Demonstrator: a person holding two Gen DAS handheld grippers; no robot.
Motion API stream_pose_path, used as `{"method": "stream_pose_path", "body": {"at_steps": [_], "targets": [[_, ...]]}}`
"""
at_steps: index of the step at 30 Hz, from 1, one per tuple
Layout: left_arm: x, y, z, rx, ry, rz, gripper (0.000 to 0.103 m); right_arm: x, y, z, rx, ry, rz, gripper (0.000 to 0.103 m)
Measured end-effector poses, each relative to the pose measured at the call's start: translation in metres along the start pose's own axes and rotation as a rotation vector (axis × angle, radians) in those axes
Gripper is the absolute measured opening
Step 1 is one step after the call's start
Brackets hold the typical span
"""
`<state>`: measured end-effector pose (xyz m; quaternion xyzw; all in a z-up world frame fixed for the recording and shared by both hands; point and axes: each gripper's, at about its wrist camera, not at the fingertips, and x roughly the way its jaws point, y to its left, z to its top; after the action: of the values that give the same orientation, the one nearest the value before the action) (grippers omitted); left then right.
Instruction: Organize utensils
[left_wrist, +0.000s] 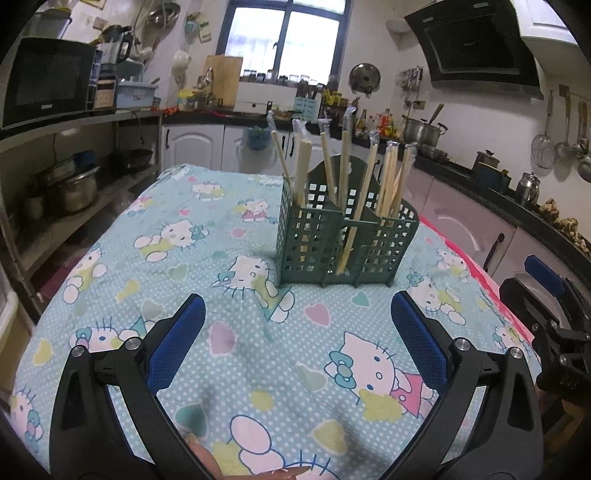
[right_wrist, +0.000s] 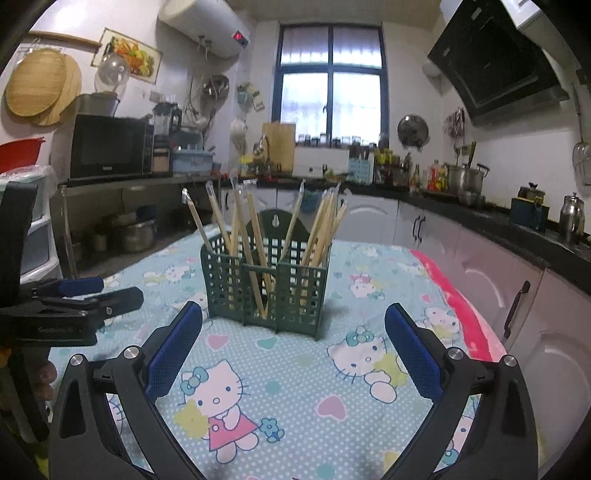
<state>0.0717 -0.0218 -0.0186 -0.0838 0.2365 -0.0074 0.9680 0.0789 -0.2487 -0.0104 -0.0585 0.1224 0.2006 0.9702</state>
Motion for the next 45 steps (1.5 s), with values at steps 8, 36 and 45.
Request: {"method": "stream_pose_path", "body": {"at_steps": [8,36,45], "targets": [[-0.007,-0.001,-0.006,0.011,-0.064,-0.003,0.092,-0.016,0.002,-0.009,-0.005,-0.113,-0.022,0.097],[-0.014,-0.004,-0.004,0.018,-0.090,-0.016,0.092,-0.011,0.005,-0.015,0.019,-0.094,-0.025,0.097],[-0.014,-0.004,-0.004,0.017,-0.091,-0.014,0.093,-0.011,0.005,-0.015,0.019,-0.095,-0.025,0.097]]}}
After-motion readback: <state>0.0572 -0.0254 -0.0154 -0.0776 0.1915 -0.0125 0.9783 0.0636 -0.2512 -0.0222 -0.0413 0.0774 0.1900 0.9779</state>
